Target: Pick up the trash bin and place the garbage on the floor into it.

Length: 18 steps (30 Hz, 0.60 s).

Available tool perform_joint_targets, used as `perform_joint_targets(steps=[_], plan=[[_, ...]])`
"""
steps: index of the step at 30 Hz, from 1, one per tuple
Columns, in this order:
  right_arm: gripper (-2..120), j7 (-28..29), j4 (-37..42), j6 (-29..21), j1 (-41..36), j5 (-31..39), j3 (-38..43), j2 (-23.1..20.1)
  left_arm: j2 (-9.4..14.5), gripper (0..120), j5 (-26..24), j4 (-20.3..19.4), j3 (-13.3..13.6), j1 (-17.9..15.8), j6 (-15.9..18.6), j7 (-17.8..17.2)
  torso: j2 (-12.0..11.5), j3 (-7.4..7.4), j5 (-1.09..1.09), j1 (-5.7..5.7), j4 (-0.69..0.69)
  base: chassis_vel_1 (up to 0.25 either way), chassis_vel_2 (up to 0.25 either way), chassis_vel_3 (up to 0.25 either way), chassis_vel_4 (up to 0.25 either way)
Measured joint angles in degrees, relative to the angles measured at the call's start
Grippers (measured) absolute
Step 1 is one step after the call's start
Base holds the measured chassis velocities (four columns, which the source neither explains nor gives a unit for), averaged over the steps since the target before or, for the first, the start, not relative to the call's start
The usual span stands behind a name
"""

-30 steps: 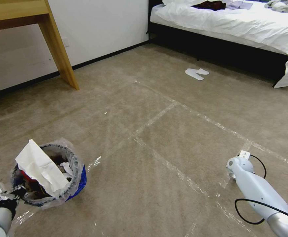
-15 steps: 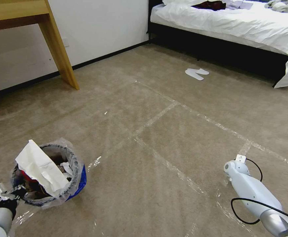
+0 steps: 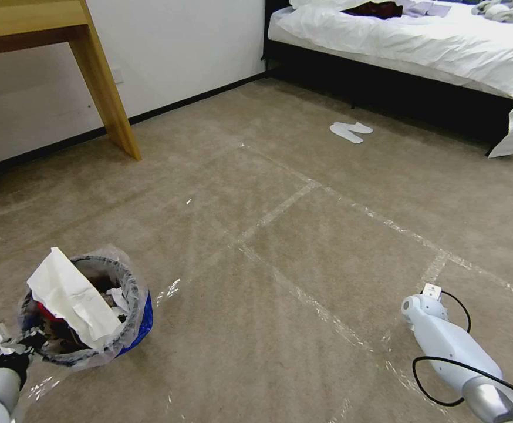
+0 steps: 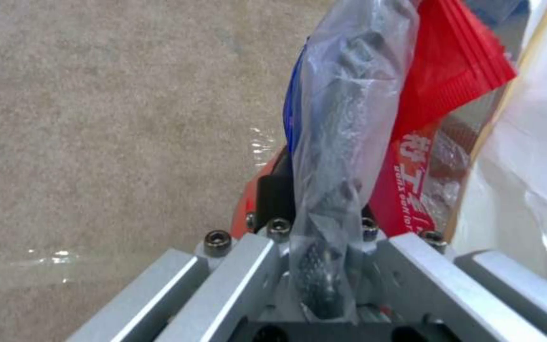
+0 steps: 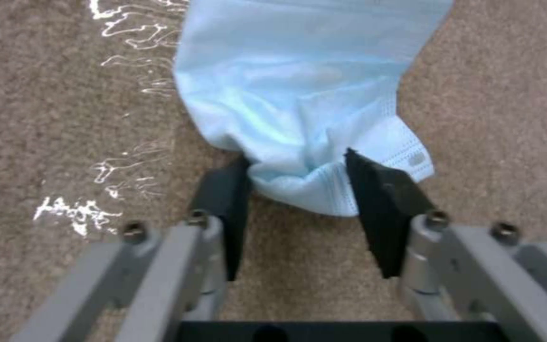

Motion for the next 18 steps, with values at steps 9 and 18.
perform_joint_targets(steps=[9, 18], plan=[[2, -1.1, 1.5, 1.3, -1.8, -0.5, 0.5, -0.7, -0.5, 0, 0.4, 0.1, 0.2, 0.0, -0.2, 0.2, 0.0, 0.0, 0.0, 0.0, 0.0, 0.0, 0.0, 0.0, 0.0], [0, -2.5, 11.0, 2.1, -6.2, 1.0, 1.8, -2.9, -0.4, 0, 0.4, -0.1, 0.2, 0.1, -0.2, 0.2, 0.0, 0.0, 0.01, 0.0, 0.0, 0.0, 0.0, 0.0, 0.0]])
